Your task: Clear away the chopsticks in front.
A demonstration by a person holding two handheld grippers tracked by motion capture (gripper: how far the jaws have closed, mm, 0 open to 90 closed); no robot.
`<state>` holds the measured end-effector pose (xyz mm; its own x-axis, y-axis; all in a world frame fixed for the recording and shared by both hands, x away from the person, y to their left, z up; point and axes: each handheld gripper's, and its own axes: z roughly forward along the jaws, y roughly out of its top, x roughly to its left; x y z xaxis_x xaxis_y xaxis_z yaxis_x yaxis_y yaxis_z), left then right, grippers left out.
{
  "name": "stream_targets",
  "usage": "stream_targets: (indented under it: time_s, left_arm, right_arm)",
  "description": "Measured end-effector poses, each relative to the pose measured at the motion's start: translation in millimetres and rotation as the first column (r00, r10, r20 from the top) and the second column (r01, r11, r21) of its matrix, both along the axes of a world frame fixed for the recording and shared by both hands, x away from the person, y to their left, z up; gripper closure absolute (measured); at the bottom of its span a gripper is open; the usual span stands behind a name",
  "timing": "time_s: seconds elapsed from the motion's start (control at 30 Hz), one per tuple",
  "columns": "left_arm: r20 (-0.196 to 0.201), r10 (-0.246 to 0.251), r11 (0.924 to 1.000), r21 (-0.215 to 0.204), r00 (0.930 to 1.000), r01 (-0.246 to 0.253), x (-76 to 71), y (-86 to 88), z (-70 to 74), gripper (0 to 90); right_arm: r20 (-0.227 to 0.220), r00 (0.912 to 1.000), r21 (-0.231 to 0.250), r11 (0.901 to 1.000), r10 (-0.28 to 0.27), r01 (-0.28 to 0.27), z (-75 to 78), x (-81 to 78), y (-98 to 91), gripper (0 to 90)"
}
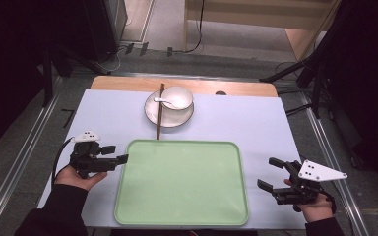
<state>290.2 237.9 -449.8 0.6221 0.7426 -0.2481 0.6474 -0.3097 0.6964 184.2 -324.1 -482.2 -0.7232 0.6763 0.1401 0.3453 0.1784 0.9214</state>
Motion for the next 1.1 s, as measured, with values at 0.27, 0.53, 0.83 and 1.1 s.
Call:
stream_targets:
  time_s: [0.27, 0.53, 0.83, 1.1]
  left_arm:
    - [-0.033, 0.012, 0.9993, 0.035, 0.9994, -0.011, 26.8, -18.3, 5.7, 32.5]
    - [-0.024, 0.041, 0.9981, 0.047, 0.9989, -0.040, 49.8, -33.3, 15.8, 31.2]
    - [-0.022, 0.043, 0.9969, 0.066, 0.9988, -0.041, 80.3, -49.4, 20.8, 32.0]
    - [-0.016, 0.054, 0.9953, 0.082, 0.9984, -0.053, 104.3, -61.2, 27.4, 33.8]
  right_arm:
    - [0.005, 1.0000, -0.007, 1.0000, -0.003, 0.003, -0.1, -3.5, -1.1, 14.7]
    - [0.003, 0.9998, -0.002, 0.9998, -0.018, 0.018, 1.2, -6.6, -0.5, 14.7]
    - [-0.011, 0.9999, -0.016, 0.9999, -0.002, 0.002, -0.8, -2.2, 5.3, 14.7]
    - [-0.010, 0.9999, -0.026, 0.9996, 0.009, -0.009, -1.2, 1.0, 8.1, 14.7]
